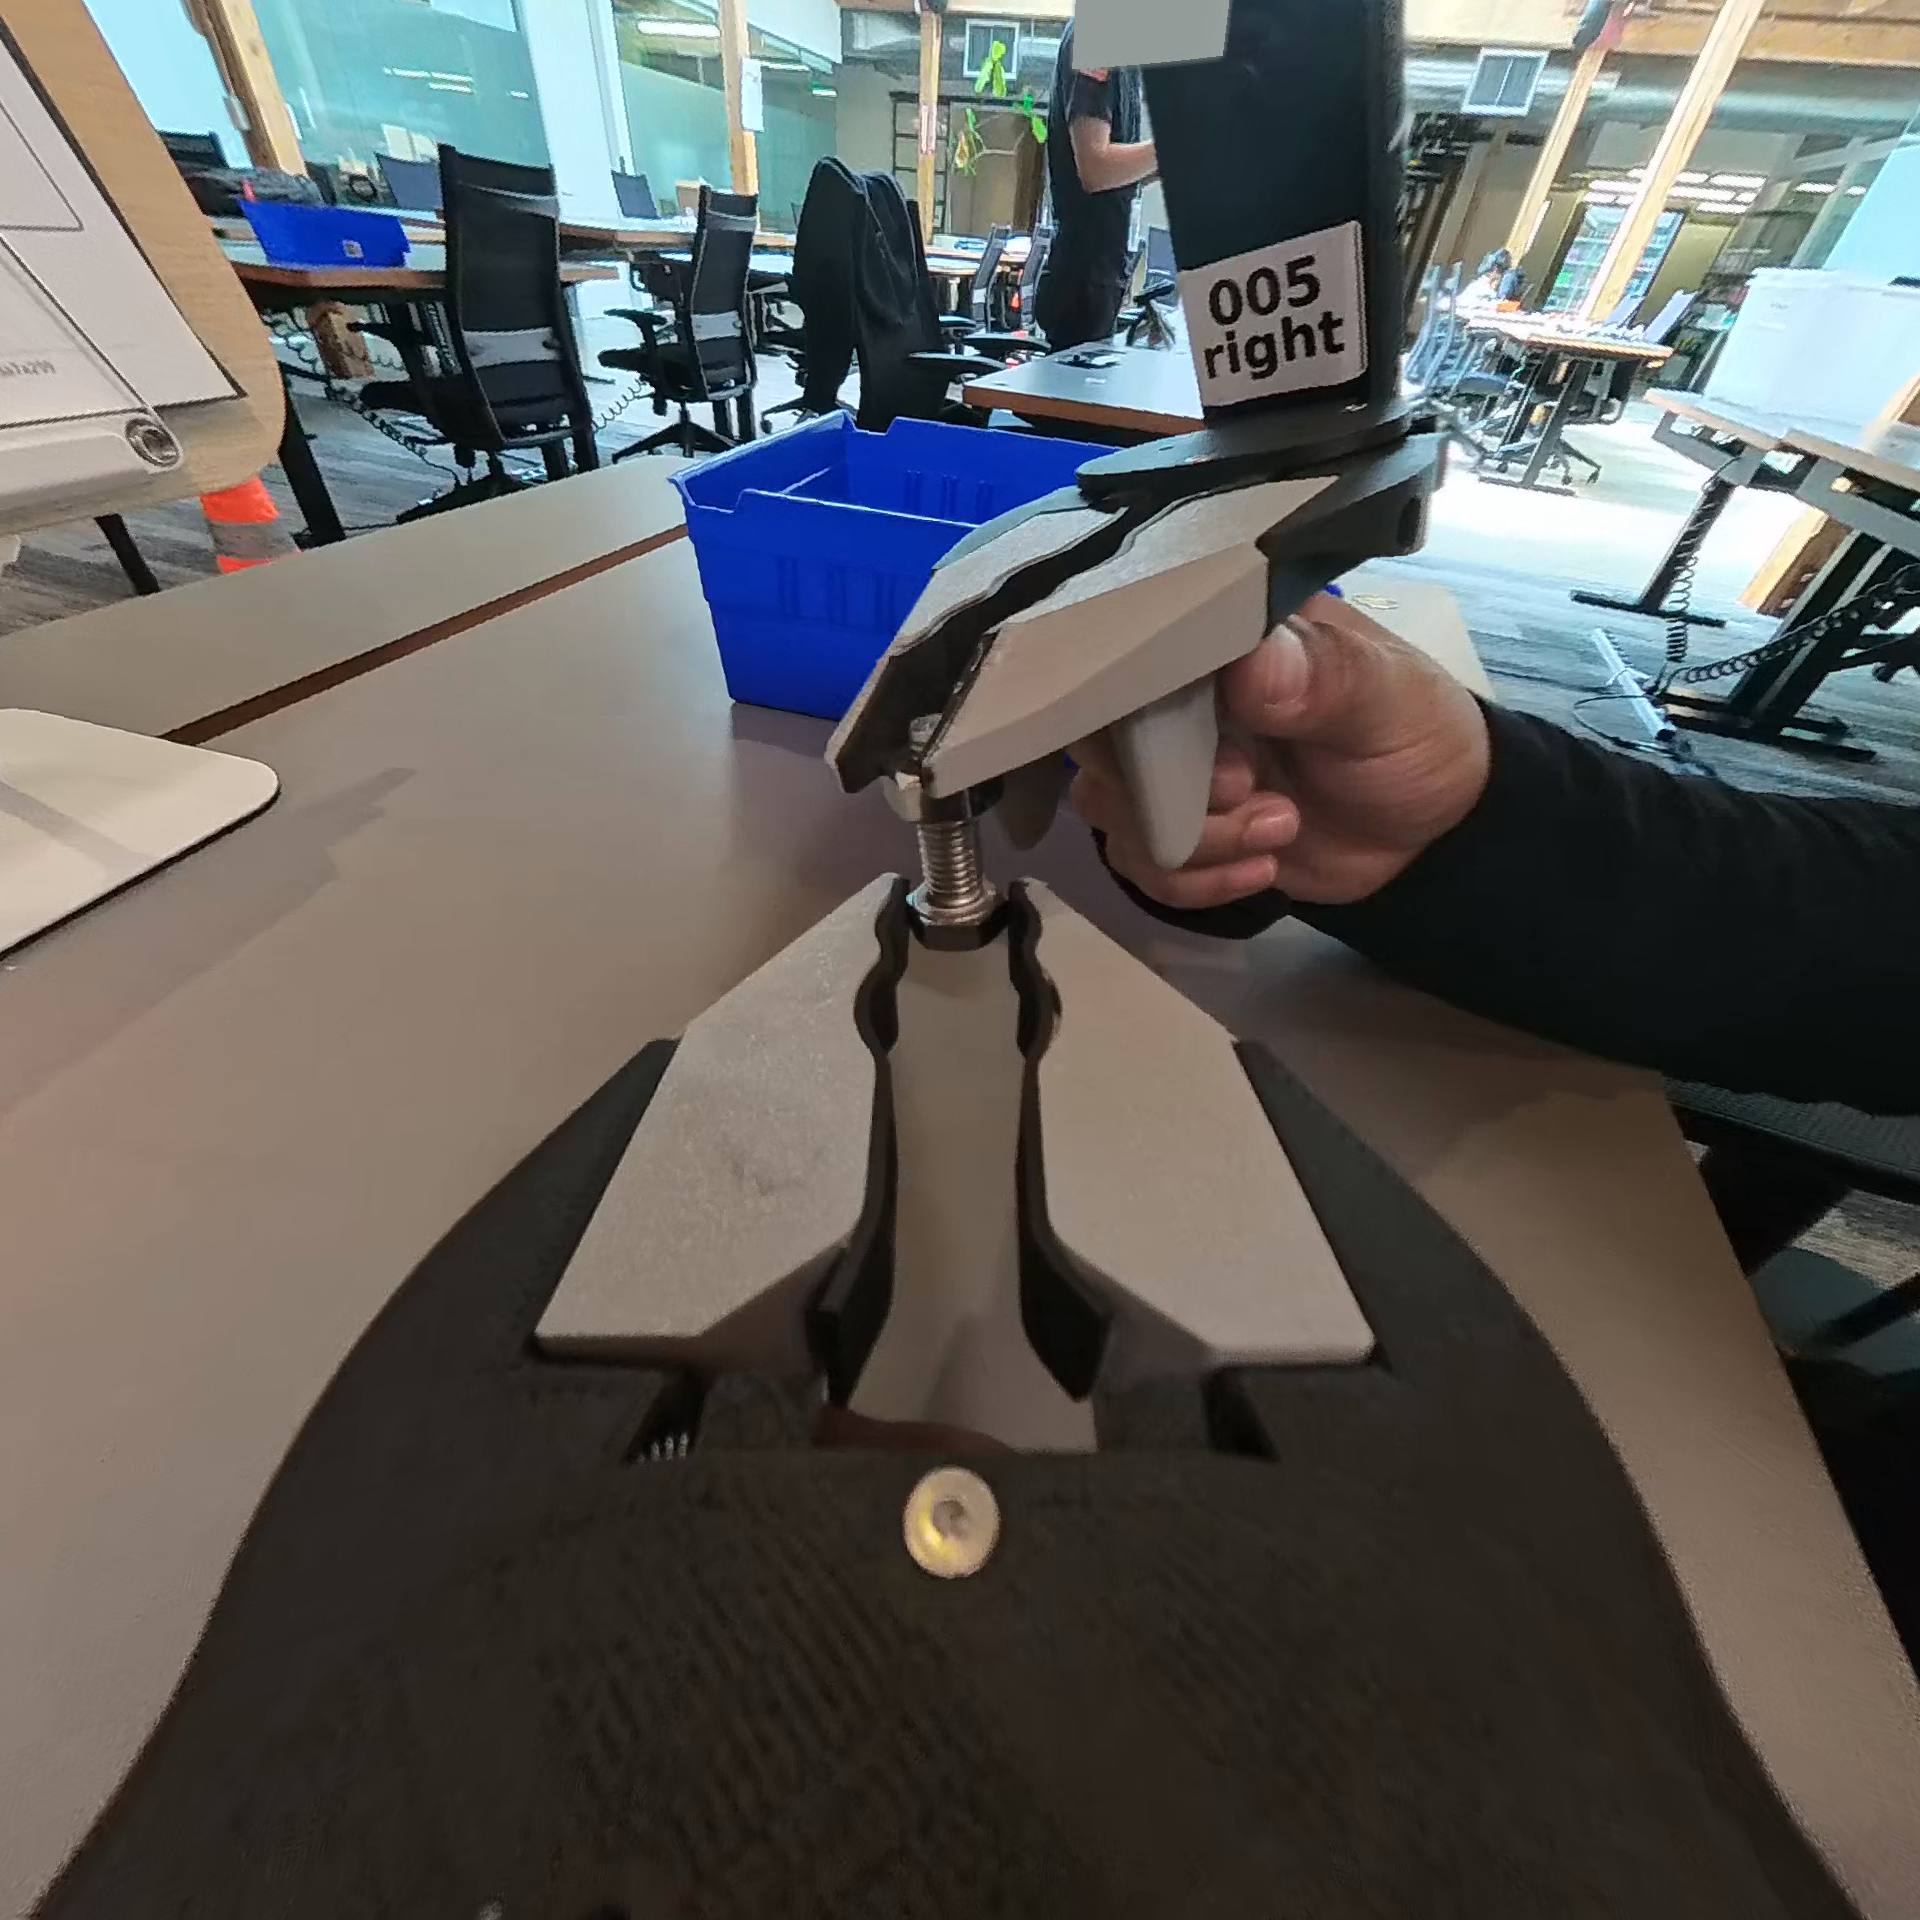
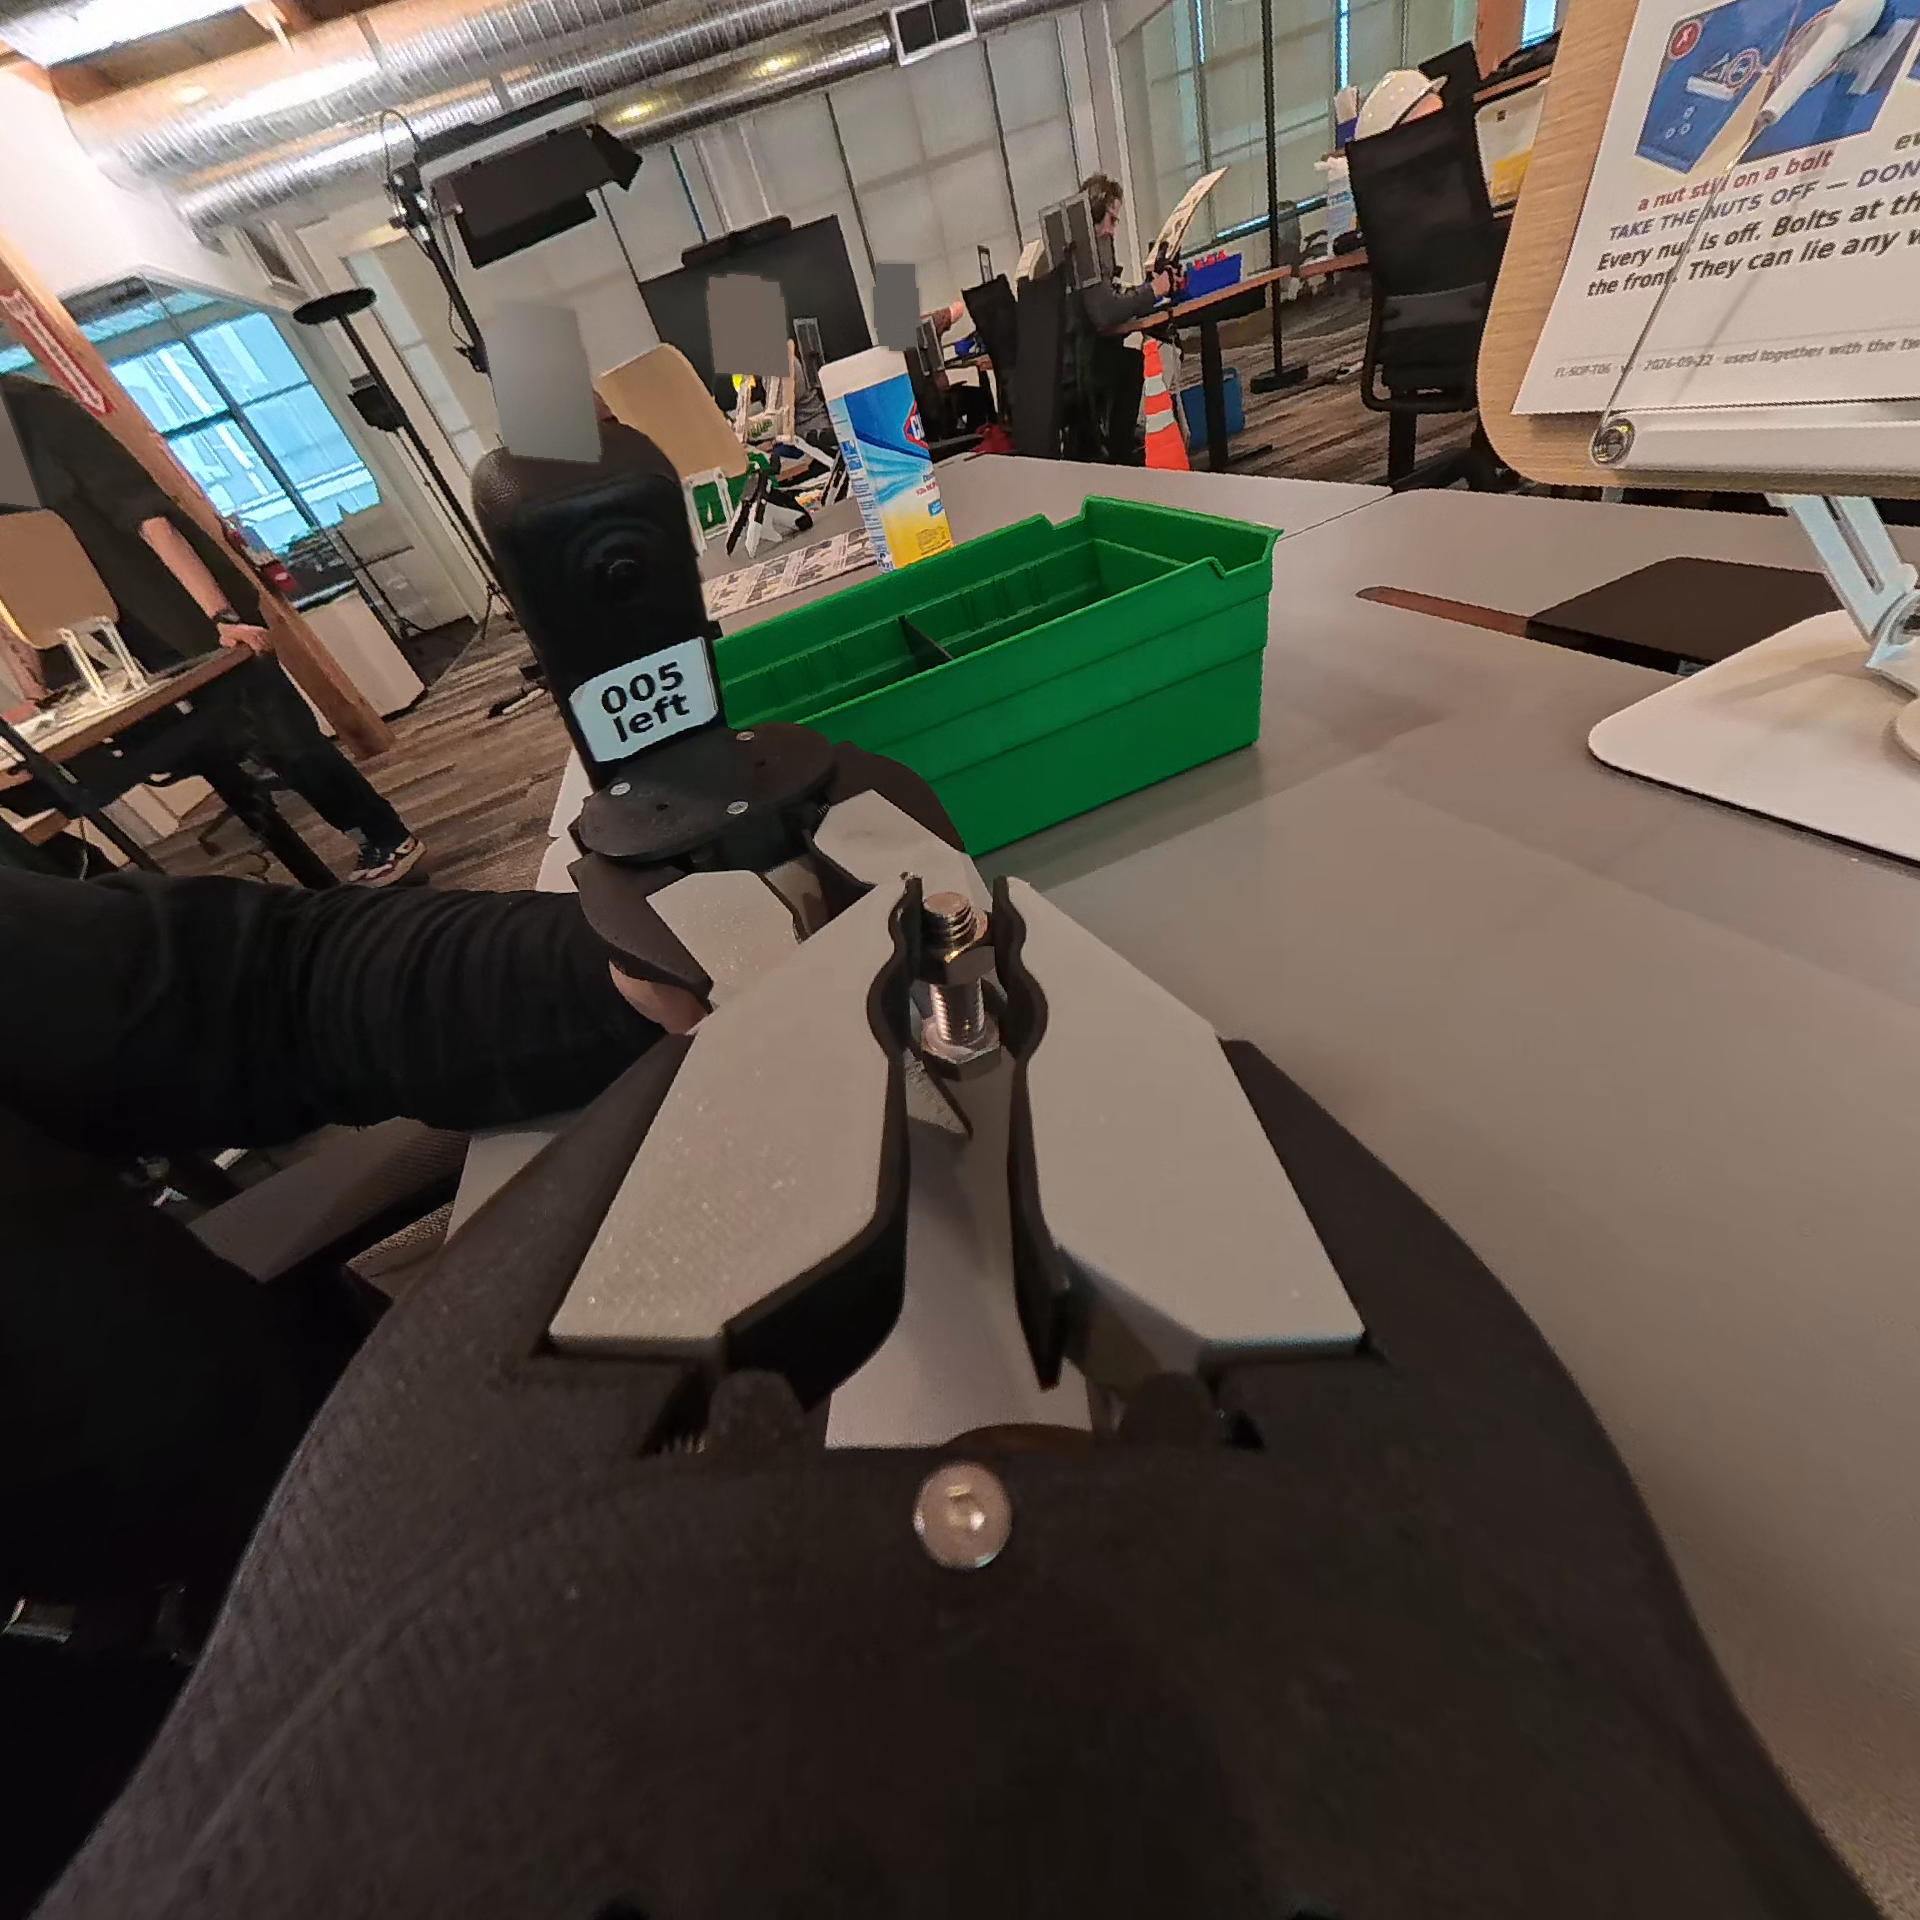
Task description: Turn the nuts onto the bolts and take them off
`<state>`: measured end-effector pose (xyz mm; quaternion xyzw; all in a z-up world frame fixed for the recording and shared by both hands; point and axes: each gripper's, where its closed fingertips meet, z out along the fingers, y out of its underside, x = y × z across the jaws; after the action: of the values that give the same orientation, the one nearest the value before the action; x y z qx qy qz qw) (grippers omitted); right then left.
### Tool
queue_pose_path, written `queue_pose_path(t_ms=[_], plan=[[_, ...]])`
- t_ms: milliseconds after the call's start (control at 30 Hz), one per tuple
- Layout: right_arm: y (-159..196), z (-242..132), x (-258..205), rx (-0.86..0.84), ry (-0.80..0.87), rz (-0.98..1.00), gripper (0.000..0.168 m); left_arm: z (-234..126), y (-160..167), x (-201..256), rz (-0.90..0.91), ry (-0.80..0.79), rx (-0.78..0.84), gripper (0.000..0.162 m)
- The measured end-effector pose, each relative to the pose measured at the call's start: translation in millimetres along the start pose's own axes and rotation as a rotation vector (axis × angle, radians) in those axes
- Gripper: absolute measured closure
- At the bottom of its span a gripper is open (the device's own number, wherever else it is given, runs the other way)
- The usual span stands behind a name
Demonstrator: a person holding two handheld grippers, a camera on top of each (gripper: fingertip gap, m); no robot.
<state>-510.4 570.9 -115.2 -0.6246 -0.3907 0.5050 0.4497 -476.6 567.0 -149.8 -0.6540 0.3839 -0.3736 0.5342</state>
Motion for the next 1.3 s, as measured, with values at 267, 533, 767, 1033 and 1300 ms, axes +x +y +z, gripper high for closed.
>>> queue_pose_path(t_ms=[267, 533, 767, 1033, 1300], plan=[[-6.8, -6.5, -6.2, 0.053, -0.115, 0.102, 0.136, -0.6, -2.4, 16.0, -0.058, 0.125, 0.018, 0.146], [0.7, -1.4, -24.0, 0.01, -0.251, 0.17, 0.131, -0.7, -3.1, 14.6, -0.026, 0.103, 0.02, 0.145], [-2.2, -9.9, -14.3, 0.015, -0.183, 0.133, 0.132, -10.5, -8.4, -15.0, -0.087, 0.003, 0.05, 0.146], [3.6, -0.8, -4.7, 0.003, -0.105, 0.117, 0.125, -1.7, -2.2, 4.9, -0.056, 0.068, 0.016, 0.145], [-3.1, -6.7, -5.1, 0.024, -0.06, 0.045, 0.14, -8.3, 5.4, -31.4, -0.092, -0.088, -0.016, 0.146]])
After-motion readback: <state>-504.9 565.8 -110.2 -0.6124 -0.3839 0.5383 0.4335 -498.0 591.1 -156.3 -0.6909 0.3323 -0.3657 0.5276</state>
